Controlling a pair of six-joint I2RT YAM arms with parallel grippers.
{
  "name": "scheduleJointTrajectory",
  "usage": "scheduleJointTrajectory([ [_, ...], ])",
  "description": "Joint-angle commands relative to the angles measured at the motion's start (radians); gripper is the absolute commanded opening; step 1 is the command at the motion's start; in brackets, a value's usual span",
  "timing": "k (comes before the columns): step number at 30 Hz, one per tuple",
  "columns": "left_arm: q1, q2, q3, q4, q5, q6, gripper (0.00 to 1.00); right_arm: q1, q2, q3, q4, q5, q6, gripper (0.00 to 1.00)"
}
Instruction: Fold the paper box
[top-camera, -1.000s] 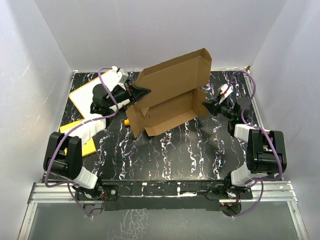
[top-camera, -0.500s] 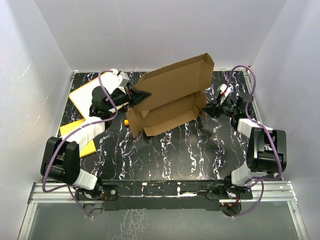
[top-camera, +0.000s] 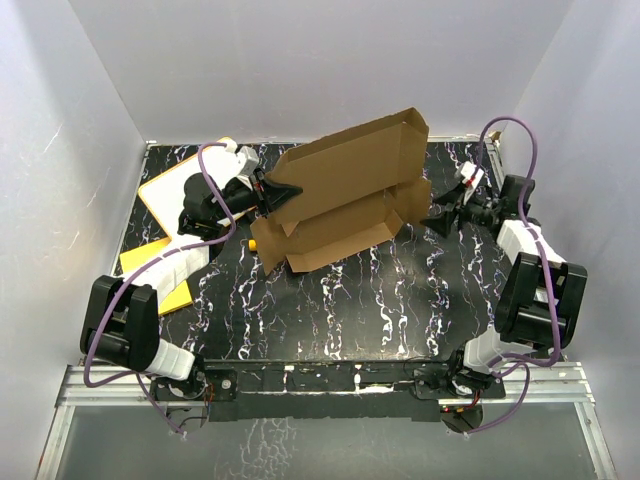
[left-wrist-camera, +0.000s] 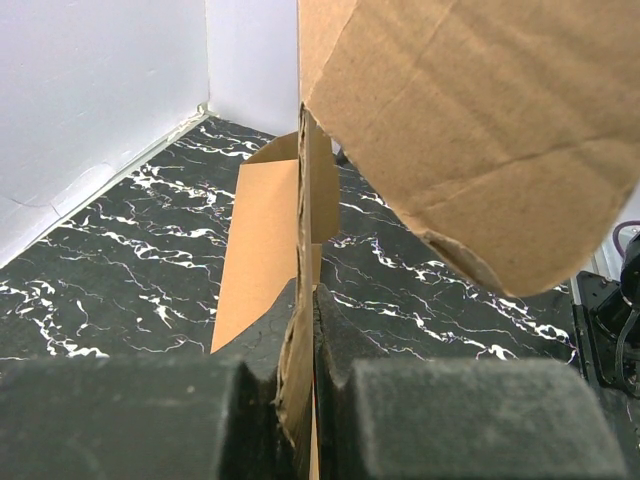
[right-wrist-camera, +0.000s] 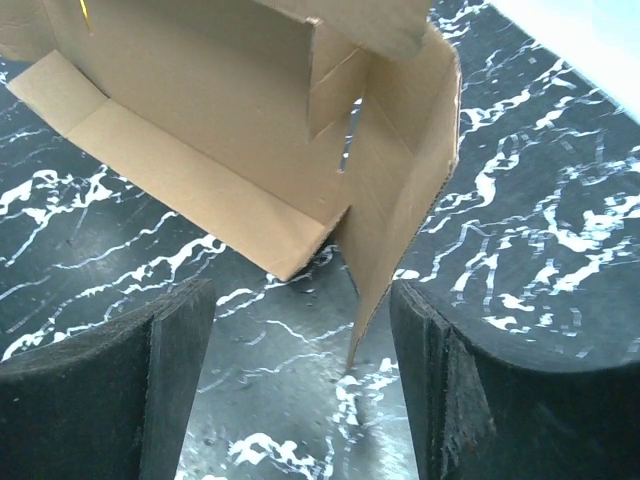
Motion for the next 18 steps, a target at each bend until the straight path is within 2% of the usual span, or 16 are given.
scheduleJointTrajectory([
  [1, -0.004, -0.036, -0.006, -0.034, 0.03, 0.024, 0.0, -0.055, -0.034, 0.139, -0.215, -0.098, -0.246, 0.77],
  [6, -0.004, -0.037, -0.008, -0.032, 0.031, 0.023, 0.0, -0.087, -0.021, 0.265, -0.296, -0.077, -0.294, 0.81],
  [7, -0.004, -0.037, -0.008, -0.032, 0.032, 0.022, 0.0, -0.088, -0.016, 0.292, -0.288, -0.049, -0.272, 0.82],
  [9, -0.004, -0.039, -0.011, -0.03, 0.032, 0.021, 0.0, -0.088, 0.008, 0.331, -0.192, 0.027, -0.121, 0.82],
  [11, -0.005, -0.041, -0.012, -0.03, 0.032, 0.021, 0.0, -0.088, 0.048, 0.372, -0.076, 0.122, 0.021, 0.78],
  [13, -0.004, -0.04, -0.011, -0.026, 0.032, 0.02, 0.0, -0.087, 0.112, 0.43, -0.05, 0.186, 0.093, 0.71],
  [14, -0.004, -0.039, -0.012, -0.024, 0.032, 0.018, 0.0, -0.086, 0.152, 0.46, -0.048, 0.201, 0.111, 0.7],
  [16, -0.004, -0.037, -0.012, -0.018, 0.034, 0.012, 0.0, -0.081, 0.254, 0.528, -0.043, 0.221, 0.168, 0.6],
  [18, -0.004, -0.036, -0.015, -0.007, 0.033, 0.003, 0.0, -0.071, 0.323, 0.567, -0.042, 0.205, 0.2, 0.57],
])
